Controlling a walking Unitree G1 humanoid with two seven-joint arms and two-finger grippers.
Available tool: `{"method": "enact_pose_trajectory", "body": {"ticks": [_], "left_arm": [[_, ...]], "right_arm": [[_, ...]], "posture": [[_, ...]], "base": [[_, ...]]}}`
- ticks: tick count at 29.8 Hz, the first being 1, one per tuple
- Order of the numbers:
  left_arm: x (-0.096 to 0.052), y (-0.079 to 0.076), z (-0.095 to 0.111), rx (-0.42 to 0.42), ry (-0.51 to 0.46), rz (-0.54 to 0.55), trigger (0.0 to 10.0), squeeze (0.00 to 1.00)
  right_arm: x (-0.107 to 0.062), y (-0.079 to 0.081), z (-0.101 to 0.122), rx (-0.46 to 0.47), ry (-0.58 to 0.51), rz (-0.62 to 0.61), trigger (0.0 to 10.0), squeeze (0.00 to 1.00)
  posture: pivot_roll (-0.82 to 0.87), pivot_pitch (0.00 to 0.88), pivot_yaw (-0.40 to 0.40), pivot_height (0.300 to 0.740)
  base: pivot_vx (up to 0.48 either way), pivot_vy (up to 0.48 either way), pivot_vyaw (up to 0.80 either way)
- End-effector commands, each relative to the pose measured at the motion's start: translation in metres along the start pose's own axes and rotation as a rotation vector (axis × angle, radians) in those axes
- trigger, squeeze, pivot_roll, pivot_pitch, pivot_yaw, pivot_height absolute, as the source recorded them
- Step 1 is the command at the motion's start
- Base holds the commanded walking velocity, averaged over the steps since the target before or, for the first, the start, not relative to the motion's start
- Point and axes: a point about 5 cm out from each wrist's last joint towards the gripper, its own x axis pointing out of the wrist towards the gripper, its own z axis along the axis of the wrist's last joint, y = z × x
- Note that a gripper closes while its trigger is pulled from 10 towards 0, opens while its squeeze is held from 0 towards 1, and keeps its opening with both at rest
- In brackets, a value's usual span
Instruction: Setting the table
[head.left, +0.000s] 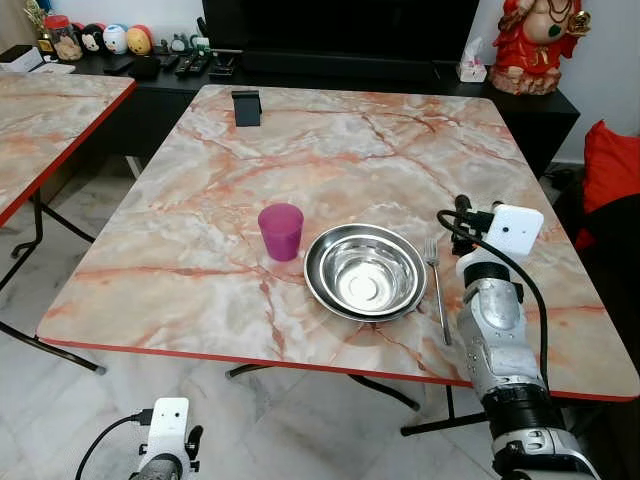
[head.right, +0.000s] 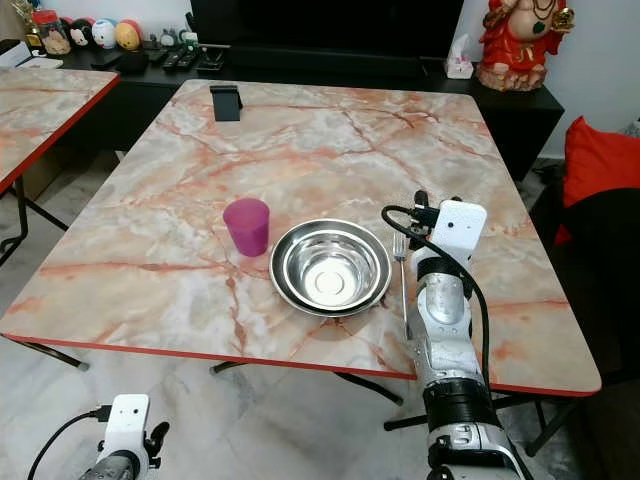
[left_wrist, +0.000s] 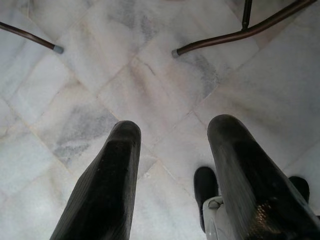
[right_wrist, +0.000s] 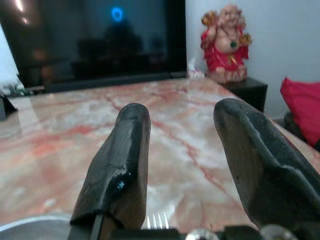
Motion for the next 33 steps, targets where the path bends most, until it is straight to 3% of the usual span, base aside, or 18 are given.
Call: {"method": "enact_pose_trajectory", "body": {"ticks": [1,19,33], "left_arm": [[-0.0009,0.0,-0.0039,-0.008,0.02,0.003,10.0,0.0],[-0.0003,0.007,-0.002,0.034,0.018,-0.001,10.0,0.0],[0.0003,0.0053,-0.0004,0.039,0.015,-0.005,10.0,0.0]], "right_arm": [[-0.0014,0.0006,0.0016,-0.001,-0.013,0.003,10.0,0.0],[-0.0034,0.0035,-0.0018,0.022,-0.014,-0.014,10.0,0.0],[-0.002,0.0088,-0.0022,0.035,-0.017,-0.001,10.0,0.0]], "posture": [[-0.01,0.0,-0.044,0.74],[-0.01,0.0,-0.032,0.74],[0.0,0.0,-0.035,0.74]], "base": [[0.0,0.0,0.0],[0.0,0.27,0.0],[0.0,0.48,0.0]]}}
